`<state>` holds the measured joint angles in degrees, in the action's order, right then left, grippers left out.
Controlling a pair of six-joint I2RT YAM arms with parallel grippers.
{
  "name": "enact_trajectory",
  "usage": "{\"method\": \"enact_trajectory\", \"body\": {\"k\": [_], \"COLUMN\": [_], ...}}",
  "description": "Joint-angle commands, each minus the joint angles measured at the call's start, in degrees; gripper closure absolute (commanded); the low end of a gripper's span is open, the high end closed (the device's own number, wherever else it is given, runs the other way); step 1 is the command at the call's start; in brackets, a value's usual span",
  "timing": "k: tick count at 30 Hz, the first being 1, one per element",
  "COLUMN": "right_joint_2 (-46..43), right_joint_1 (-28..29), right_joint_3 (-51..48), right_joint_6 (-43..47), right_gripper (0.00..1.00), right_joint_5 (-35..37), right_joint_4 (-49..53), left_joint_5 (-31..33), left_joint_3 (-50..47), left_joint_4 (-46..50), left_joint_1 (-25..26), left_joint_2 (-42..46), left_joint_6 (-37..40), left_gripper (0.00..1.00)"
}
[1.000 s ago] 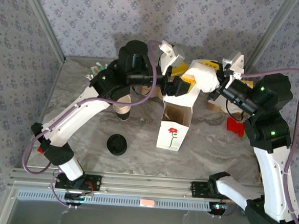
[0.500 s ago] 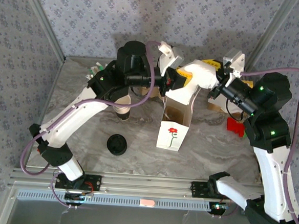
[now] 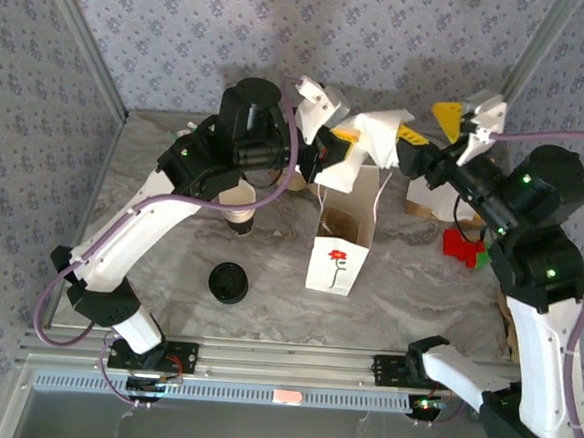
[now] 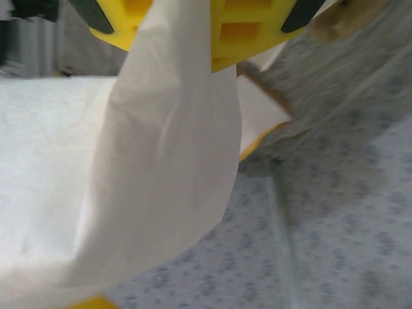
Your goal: Pack the takeout coffee
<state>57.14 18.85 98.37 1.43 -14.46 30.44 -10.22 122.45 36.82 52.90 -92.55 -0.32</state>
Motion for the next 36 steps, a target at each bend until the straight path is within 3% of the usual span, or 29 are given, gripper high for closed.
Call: {"method": "enact_trajectory", "body": {"k": [1,6,11,16,22,28,36], "right_joint_2": [-2.4,-1.5,-0.2,3.4,4.9,6.5,7.1], "right_joint_1": [-0.5,-0.6,-0.6,-0.5,-0.2,0.5,1.2], "right_joint_3": [5.3,11.6,12.3,10.5,4.2,1.5,2.0], "right_joint_6": [-7.4,-18.9,-36.4,-57.6,-79.2,-90.4,-92.5], "right_gripper": [0.25,0.19,0.2,0.19,0.17,0.16,0.16], "right_joint_5": [7.8,3.3,-1.4,-7.6,-9.4,-7.9,-7.0], "right_joint_4": [7.4,15.4,15.8,10.1,-3.3,-8.1,-5.9], "left_joint_5": [13.5,21.7,26.7,32.8,36.8,37.1,38.1], "left_joint_3": [5.1,11.4,16.2,18.9,16.3,9.5,2.8], "left_joint_4": [6.4,10.2,10.4,7.5,0.0,-8.4,-15.5], "left_joint_1": [0.2,0.2,0.6,2.4,5.9,8.6,9.3], "left_joint_2": [-0.9,-4.2,-6.9,-9.3,-10.4,-8.4,-6.2], "left_joint_6": [5.2,8.2,11.2,16.8,26.5,34.5,40.6], "left_gripper": [1.0,1.0,1.0,1.0,1.0,1.0,1.0]}}
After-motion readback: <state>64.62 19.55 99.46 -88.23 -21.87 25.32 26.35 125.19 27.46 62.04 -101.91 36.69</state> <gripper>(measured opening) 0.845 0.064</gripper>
